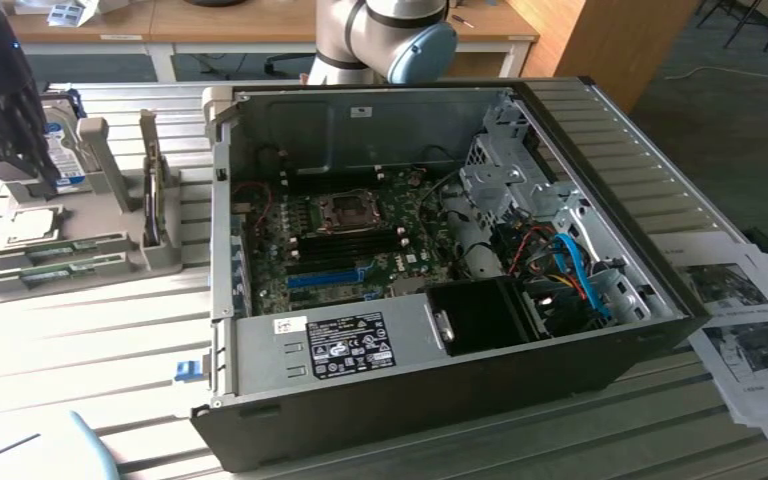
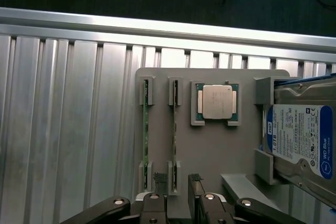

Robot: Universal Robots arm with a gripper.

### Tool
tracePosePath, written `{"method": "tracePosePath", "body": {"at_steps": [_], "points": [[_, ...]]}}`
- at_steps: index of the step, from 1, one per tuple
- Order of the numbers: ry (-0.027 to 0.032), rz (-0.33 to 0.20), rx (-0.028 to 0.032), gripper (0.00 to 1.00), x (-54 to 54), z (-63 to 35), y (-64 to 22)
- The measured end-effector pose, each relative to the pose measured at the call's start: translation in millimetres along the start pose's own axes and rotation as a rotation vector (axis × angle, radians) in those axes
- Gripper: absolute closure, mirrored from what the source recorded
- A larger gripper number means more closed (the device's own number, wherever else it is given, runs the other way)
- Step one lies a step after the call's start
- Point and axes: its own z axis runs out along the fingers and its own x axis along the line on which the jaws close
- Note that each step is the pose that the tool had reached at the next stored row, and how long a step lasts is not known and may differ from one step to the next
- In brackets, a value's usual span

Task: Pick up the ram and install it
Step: 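Pick up the ram and move it above insertion slot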

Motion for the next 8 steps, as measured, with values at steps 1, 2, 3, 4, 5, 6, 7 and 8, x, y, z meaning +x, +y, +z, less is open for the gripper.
{"method": "tracePosePath", "body": {"at_steps": [1,2,3,4,5,6,7,8], "points": [[0.0000,0.000,0.0000,0.71,0.3,0.8,0.0],[0.0000,0.000,-0.0001,0.71,0.6,1.6,0.0],[0.0001,0.000,-0.0001,0.71,1.0,2.4,0.0],[0.0000,0.000,0.0000,0.71,1.3,3.2,0.0],[0.0000,0.000,-0.0001,0.71,1.6,4.1,0.0],[0.0000,0.000,0.0000,0.71,1.9,5.0,0.1],[-0.0001,0.000,0.0000,0.71,2.1,5.9,0.1],[0.0000,0.000,0.0000,0.71,2.4,6.9,0.1]]}}
